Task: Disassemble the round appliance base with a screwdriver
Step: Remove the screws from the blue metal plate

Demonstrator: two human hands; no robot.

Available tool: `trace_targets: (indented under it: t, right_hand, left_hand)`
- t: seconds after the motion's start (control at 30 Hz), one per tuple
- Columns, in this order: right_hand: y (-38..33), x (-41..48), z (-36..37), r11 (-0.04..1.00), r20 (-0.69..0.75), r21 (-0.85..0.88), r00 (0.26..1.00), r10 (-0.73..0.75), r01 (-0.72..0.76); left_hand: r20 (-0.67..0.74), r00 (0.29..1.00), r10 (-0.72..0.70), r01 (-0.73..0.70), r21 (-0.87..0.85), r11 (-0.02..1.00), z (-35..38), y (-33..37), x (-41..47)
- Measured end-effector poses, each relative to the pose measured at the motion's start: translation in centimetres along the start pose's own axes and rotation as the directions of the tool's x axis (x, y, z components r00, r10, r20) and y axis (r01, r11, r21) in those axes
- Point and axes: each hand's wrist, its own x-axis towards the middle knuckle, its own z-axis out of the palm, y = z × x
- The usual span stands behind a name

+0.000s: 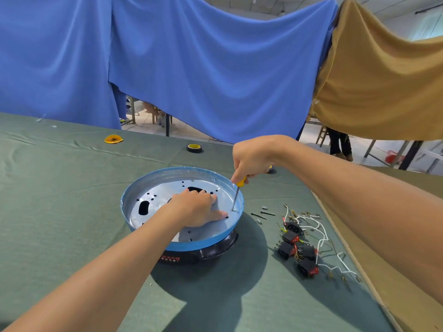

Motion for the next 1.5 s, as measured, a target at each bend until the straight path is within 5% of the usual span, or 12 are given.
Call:
trace_targets:
  t: [0.37,0.8,1.07,1.27,1.5]
  right_hand:
    - [-0.8,-0.2,-0.3,0.951,0.000,-0.259,0.984,-0.176,0.170]
    - [-0.6,-0.1,-0.7,0.942,-0.017,-0.227,0.967,-0.256,0.246]
    - [-0.8,-0.1,-0.4,0.975,0.085,-0.223,0.996,0.030,-0.010]
    - [-0.9,-0.5,-0.1,0.945,-0.047,-0.314,0.993,-0.109,0.089]
    - [0.1,-0.1,-0.5,0.968,-0.108,-0.148,0.970,-0.218,0.201]
  left_hand:
    - [-0.032,0.999,0.011,-0.010,0.028,1.000,0.2,-0.1,0.1]
    - [-0.045,0.999,-0.002,0.001,-0.025,1.000,0.2,0.1,-0.4]
    - [-0.060,0.998,-0.001,-0.001,-0.044,0.999,0.4,-0.1,-0.5]
    - [-0.066,0.998,-0.002,0.000,-0.029,1.000,0.5,-0.1,-0.4]
    - [-0.070,0.998,0.004,-0.005,-0.015,1.000,0.4,0.0,-0.5]
